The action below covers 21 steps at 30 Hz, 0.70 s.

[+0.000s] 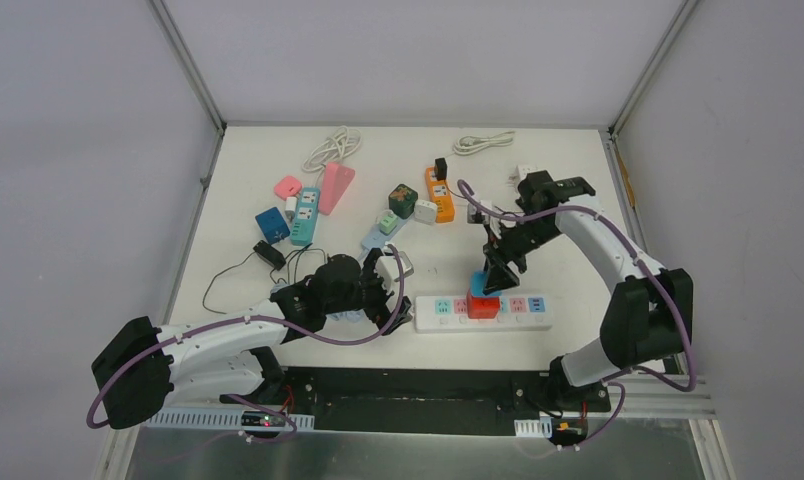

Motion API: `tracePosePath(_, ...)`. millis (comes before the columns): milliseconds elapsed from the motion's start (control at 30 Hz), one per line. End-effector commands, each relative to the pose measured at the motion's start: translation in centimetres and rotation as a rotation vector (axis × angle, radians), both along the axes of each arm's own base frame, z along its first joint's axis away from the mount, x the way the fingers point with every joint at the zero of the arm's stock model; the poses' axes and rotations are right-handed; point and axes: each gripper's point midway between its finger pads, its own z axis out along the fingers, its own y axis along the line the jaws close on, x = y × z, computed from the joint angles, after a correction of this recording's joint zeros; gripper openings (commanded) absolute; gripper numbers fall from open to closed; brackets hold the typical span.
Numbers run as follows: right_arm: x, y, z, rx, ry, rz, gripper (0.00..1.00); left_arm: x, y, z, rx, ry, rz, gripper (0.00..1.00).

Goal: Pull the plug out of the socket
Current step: Remove the plug from the socket.

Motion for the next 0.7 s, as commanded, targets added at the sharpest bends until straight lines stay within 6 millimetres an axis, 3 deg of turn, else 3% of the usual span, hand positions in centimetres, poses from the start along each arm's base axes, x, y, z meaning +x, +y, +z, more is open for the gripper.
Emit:
tracePosePath(0,-0.4,0.1,-0.2,-0.043,-0.122,0.042,0.62,0.5,-0.6,1.4,-0.043,-0.024,-0.004,0.99)
tracePosePath(467,0.2,0.0,-1.2,-0.119,-0.217,0.048,0.26,0.5,-0.6,1.4,-0.046,-0.027,-0.007,0.99)
tracePosePath(667,0.1,0.1,-1.5,-0.137,-0.252,0.067,0.0,-0.1,-1.4,2.0,-0.099,-0.057,-0.066,0.99)
